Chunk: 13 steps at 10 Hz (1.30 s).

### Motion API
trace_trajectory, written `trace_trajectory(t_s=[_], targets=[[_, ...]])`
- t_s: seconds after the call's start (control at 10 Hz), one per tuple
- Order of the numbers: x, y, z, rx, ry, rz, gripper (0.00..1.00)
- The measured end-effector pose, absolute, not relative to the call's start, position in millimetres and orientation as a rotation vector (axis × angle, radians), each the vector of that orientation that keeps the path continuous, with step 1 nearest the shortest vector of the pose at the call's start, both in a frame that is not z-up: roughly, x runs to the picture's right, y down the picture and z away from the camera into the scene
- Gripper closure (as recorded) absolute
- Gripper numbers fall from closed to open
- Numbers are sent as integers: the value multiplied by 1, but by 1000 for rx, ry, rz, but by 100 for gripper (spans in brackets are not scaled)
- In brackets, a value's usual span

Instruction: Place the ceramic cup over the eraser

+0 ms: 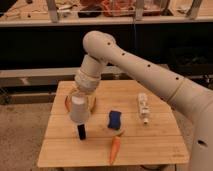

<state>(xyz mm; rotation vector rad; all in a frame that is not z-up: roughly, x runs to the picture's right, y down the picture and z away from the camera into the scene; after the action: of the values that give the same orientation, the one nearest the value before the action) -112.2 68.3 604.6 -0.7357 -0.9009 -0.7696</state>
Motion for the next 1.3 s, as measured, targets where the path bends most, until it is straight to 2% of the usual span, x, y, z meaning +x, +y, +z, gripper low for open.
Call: trace_trajectory(t_s=[0.4, 1.3], targets=[[-123, 100, 633, -798, -929, -789, 100], [-134, 141, 687, -866, -941, -818, 100]])
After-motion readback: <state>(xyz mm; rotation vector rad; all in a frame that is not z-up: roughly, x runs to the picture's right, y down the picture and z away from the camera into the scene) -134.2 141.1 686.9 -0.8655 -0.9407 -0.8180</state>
